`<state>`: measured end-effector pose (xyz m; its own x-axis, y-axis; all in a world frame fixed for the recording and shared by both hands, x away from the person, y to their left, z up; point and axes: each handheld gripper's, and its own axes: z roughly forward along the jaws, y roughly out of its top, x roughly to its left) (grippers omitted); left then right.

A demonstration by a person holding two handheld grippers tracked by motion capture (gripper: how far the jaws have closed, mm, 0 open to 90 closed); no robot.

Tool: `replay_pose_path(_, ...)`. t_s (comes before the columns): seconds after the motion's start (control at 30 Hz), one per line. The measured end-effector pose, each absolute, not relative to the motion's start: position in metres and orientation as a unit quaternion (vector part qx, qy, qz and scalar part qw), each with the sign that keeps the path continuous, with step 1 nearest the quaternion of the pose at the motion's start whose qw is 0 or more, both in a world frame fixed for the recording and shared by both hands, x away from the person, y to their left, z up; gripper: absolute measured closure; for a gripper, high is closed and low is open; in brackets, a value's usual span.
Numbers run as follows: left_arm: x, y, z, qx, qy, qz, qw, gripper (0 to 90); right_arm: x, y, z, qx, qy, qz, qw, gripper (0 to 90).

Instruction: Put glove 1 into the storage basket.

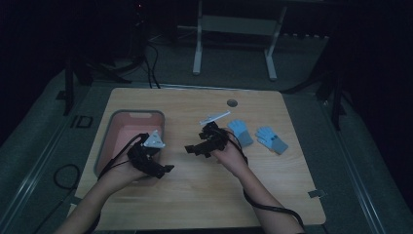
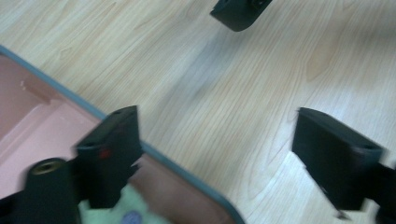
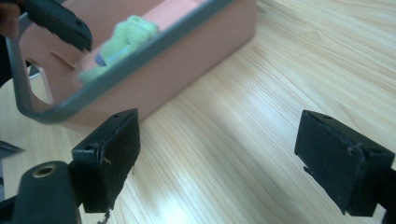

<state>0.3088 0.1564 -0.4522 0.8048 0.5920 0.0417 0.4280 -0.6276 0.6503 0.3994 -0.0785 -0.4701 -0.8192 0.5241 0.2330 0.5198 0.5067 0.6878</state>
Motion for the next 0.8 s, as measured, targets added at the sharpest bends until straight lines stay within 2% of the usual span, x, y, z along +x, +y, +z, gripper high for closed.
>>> replay_pose_path(0.1, 0.309, 0.154, -0.452, 0.894, 0.285, 0.124, 0.324, 10.9, 0.399, -0.088, -0.472, 0.306, 0.866, 0.395, 0.004, 14.4)
replay_pose_path(0.13, 0.308, 0.143, -0.454, 0.895, 0.283, 0.117, 0.324, 6.8, 0.399, -0.097, -0.474, 0.313, 0.862, 0.398, 0.001, 14.6)
replay_pose_path(0.27, 0.306, 0.132, -0.456, 0.896, 0.275, 0.112, 0.329, 4.6, 0.397, -0.113, -0.478, 0.317, 0.860, 0.399, 0.007, 14.5)
replay_pose_path(0.53, 0.294, 0.102, -0.470, 0.885, 0.249, 0.154, 0.362, 4.6, 0.394, -0.138, -0.484, 0.309, 0.861, 0.402, 0.039, 13.9)
replay_pose_path(0.8, 0.289, 0.084, -0.490, 0.895, 0.228, 0.141, 0.357, 4.6, 0.388, -0.162, -0.491, 0.328, 0.855, 0.397, 0.054, 13.6)
